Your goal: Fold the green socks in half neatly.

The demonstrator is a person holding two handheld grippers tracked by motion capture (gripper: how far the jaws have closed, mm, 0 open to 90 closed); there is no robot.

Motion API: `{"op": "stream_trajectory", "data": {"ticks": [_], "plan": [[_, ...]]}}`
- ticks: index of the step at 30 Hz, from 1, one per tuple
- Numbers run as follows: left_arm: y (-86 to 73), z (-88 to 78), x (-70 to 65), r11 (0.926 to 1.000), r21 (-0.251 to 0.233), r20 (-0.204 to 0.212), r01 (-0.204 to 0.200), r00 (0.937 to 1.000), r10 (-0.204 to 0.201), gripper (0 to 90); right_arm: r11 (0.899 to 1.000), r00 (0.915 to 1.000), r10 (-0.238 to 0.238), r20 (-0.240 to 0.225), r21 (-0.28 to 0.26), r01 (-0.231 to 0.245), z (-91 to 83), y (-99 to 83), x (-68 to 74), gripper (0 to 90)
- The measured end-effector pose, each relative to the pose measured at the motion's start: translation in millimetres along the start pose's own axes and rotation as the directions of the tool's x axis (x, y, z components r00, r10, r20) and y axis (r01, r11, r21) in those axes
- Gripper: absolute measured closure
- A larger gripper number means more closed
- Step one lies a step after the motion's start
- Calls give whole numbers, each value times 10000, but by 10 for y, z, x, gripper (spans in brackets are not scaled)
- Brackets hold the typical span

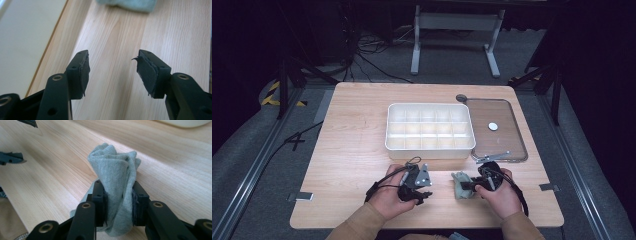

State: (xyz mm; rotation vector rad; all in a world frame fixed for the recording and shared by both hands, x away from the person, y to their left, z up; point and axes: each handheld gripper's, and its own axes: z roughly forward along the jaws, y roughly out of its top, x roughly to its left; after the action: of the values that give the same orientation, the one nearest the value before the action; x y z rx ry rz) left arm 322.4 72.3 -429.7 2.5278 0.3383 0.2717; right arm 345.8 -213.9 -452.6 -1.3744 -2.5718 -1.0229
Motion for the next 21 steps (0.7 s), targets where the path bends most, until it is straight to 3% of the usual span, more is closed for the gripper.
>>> {"op": "stream_trajectory", "data": {"ticks": [6, 11, 15, 16, 21], "plan": [[-275, -167, 73, 9983, 8, -229, 579, 9981, -579, 437, 9992, 10000, -90, 8, -394, 90, -134, 57, 45, 703], [-506, -304, 127, 9934, 22, -443, 1146, 9924, -1144, 435, 9977, 9995, -281, 167, -612, 290, -249, 143, 113, 703], [-701, -408, 212, 9839, -19, -756, 1789, 9810, -1785, 435, 9961, 9987, -404, 311, -776, 427, -363, 240, 148, 702], [-751, -432, 245, 9787, -107, -880, 2052, 9747, -2053, 435, 9956, 9986, -420, 319, -822, 445, -389, 266, 154, 702], [-846, -505, 341, 9635, -309, -1157, 2659, 9565, -2676, 436, 9919, 9961, -680, 569, -1037, 736, -517, 416, 194, 701]]}}
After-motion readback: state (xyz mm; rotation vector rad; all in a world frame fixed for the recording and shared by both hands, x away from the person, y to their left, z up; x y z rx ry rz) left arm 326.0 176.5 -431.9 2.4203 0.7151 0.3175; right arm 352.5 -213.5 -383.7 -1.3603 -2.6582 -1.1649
